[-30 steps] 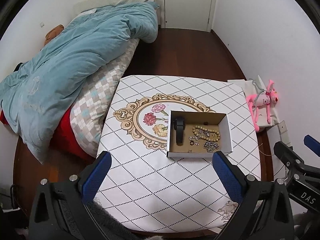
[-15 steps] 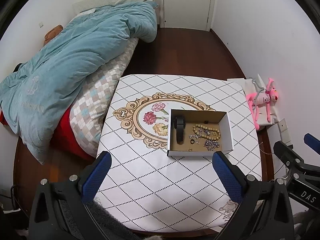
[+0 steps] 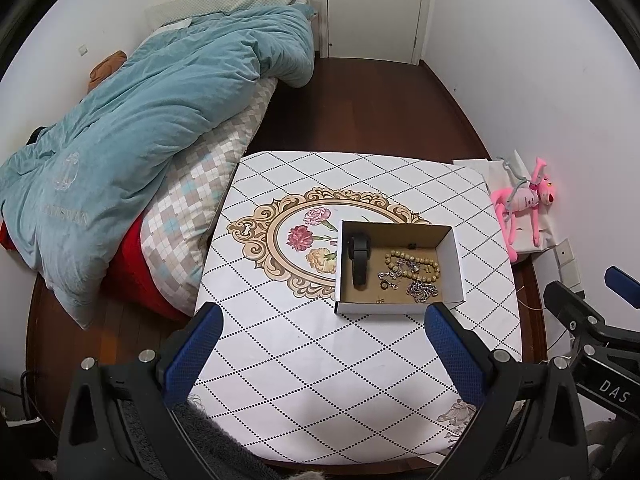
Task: Organize jewelry
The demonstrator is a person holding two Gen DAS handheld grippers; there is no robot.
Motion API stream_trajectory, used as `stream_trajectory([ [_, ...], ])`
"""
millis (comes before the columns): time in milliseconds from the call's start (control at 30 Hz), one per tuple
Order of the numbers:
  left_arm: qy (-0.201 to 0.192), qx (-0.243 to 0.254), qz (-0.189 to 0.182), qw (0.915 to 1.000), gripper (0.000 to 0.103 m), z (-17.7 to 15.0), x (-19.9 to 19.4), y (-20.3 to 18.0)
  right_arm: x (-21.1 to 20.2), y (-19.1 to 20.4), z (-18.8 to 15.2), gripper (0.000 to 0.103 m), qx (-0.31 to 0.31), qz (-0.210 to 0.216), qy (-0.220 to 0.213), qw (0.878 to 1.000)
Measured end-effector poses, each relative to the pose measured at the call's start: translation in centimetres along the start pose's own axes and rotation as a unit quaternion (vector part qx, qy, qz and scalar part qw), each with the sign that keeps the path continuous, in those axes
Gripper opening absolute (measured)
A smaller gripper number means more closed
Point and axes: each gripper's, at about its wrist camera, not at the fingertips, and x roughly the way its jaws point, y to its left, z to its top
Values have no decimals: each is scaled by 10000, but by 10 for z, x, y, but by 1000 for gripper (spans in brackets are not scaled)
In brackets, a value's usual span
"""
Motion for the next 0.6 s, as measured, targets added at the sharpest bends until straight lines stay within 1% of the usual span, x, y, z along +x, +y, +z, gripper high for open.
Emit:
stream_trajectory([
  [600,-4,-7,7,10000,103,0,-1,-1,-2,-1,3,103,-29,30,-11,10000],
])
